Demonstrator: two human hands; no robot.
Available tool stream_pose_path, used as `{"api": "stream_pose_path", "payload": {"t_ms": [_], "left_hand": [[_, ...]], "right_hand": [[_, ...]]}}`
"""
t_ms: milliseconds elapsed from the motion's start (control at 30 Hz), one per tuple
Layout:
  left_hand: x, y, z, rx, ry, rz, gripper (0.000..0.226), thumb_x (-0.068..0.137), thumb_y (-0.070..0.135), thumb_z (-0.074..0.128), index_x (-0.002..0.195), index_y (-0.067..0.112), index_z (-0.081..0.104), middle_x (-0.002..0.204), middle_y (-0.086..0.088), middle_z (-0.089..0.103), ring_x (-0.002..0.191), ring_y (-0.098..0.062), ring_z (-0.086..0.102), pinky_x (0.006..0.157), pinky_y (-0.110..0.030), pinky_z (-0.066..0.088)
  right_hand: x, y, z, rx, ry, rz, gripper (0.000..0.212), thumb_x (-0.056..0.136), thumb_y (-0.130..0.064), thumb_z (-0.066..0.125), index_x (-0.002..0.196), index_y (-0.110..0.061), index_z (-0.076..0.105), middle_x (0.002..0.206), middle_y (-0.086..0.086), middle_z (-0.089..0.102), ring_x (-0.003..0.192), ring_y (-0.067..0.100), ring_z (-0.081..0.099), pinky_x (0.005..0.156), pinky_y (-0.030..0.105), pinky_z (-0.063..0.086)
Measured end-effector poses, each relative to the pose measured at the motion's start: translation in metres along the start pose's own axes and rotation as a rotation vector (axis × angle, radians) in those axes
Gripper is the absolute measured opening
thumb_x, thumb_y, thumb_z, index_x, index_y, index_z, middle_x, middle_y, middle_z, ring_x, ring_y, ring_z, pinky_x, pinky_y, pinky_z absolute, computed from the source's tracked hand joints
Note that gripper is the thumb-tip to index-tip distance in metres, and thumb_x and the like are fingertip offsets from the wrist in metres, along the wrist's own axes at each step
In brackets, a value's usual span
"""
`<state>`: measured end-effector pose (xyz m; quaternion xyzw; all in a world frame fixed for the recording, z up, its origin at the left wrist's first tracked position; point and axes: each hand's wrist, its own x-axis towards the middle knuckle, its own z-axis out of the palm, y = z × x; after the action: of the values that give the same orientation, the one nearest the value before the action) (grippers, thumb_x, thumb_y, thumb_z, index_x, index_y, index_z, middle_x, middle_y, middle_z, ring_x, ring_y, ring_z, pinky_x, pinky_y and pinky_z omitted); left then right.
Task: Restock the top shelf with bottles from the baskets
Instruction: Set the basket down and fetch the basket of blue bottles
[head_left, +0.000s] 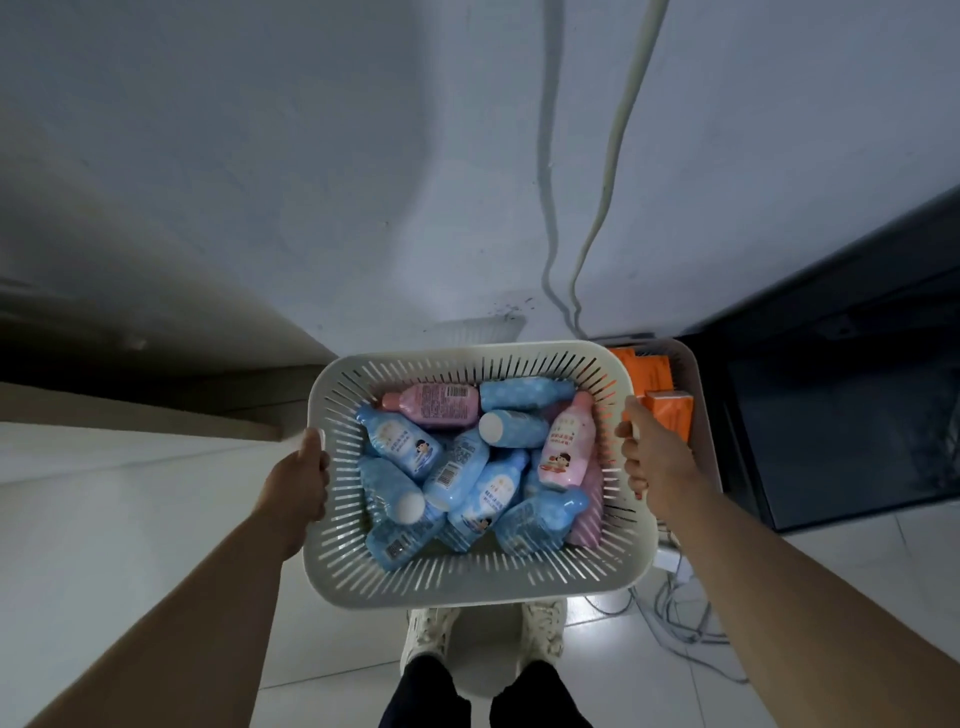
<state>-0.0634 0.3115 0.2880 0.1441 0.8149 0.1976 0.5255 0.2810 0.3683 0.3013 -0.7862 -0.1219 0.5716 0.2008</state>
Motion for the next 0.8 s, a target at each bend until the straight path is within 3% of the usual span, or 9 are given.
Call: {"api": "stream_pose_path", "payload": {"t_ms": [133,367,533,800], "left_hand": [[-0.014,0.001,-0.005,-0.079,-0.044,-0.048,0.05,0.099,0.051,0.035,0.06,0.02,0.037,0.04,0.007,0.032,0.036,-0.01,0.026,0.043,-0.023,0.022],[-0.066,0.018,-0.019,0.031,-0.112,-0.021,0.051,0.099,0.052,0.033,0.061,0.018,0.039,0.037,0.008,0.034,0.037,-0.011,0.028,0.045,-0.025,0.023],[-0.127,0.038,-0.024,0.113,-0.219,0.054,0.051,0.1,0.049,0.033,0.062,0.017,0.04,0.033,0.007,0.037,0.026,-0.006,0.031,0.04,-0.02,0.024],[-0.202,0.06,0.006,0.3,-0.393,0.178,0.045,0.098,0.051,0.034,0.064,0.022,0.036,0.043,0.009,0.027,0.038,-0.009,0.018,0.044,-0.021,0.014]], "right_hand": [[-0.014,0.015,-0.011,0.08,0.032,0.036,0.041,0.089,-0.053,0.055,0.065,-0.02,0.051,0.043,-0.009,0.034,0.028,0.005,0.023,0.031,0.013,0.02],[-0.08,0.045,-0.048,0.17,0.063,0.133,0.04,0.091,-0.054,0.05,0.067,-0.022,0.047,0.032,-0.011,0.039,0.021,0.003,0.03,0.027,0.012,0.025],[-0.148,0.072,-0.086,0.324,0.097,0.135,0.04,0.092,-0.052,0.051,0.067,-0.02,0.046,0.032,-0.009,0.037,0.022,0.005,0.028,0.028,0.012,0.022],[-0.236,0.137,-0.162,0.656,0.121,0.097,0.041,0.093,-0.052,0.047,0.067,-0.02,0.041,0.037,-0.01,0.027,0.026,0.005,0.019,0.031,0.011,0.016]]}}
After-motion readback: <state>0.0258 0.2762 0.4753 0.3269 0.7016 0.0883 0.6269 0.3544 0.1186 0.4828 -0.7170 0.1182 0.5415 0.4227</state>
